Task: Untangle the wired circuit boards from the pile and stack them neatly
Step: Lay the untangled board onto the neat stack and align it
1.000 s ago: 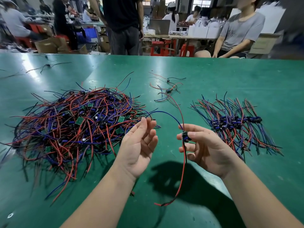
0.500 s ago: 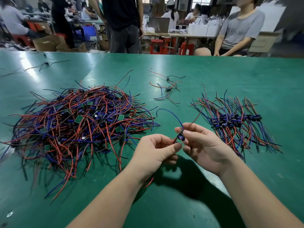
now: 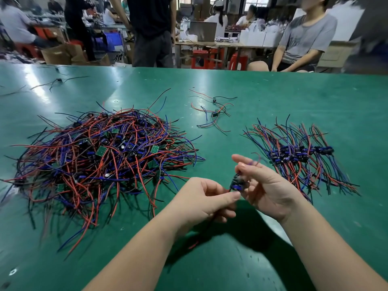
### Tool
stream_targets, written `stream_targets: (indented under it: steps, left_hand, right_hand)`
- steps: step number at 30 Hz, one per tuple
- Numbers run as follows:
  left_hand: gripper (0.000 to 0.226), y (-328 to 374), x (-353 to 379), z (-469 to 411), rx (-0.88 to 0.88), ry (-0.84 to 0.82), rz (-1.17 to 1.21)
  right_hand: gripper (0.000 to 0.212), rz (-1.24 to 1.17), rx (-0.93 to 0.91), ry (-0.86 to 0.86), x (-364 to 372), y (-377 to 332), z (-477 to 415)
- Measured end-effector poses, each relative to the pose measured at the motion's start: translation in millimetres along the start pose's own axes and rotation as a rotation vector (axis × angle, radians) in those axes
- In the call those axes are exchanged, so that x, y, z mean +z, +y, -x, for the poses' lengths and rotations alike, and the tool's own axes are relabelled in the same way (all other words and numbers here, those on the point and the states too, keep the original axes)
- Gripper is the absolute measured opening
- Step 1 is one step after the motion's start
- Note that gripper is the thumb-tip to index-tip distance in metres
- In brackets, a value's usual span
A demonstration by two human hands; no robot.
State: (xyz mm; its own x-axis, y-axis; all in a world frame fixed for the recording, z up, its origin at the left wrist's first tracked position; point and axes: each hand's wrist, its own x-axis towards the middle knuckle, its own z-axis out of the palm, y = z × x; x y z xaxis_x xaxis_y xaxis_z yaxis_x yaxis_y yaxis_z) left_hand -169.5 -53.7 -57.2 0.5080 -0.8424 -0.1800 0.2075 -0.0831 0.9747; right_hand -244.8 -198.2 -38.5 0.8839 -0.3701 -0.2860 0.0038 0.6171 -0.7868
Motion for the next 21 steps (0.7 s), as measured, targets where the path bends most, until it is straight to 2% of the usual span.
stream_targets:
  steps: [3, 7, 9, 12, 15, 18, 21]
  left_hand:
    - [0.042, -1, 1, -3, 0.078, 0.140, -0.123]
    - [0.012, 0, 0, -4, 0.122, 0.183, -0.042]
    - [0.007, 0, 0, -3, 0.108, 0.186, -0.018]
    - [0.009, 2, 1, -4, 0.087, 0.174, 0.022]
    - [0.014, 3, 4, -3, 0.059, 0.165, 0.040]
    - [0.014, 1, 7, -1, -0.003, 0.128, 0.043]
    - [0.015, -1, 11, 0, -0.075, 0.070, -0.007]
  right_hand:
    - [0.020, 0.231, -0.047, 0.014, 2, 6, 0]
    - [0.018, 0.362, -0.060, -0.005, 0, 8, 0]
    - [0.018, 0.428, -0.076, 0.013, -3, 5, 1]
    - [0.016, 0.386, -0.119, 0.055, -4, 3, -1]
    - [0.005, 0.282, -0.206, 0.158, -8, -2, -9]
    - [0.012, 0.241, -0.306, 0.299, -21, -14, -16]
    - [0.009, 0.272, -0.368, 0.394, -35, -19, -20]
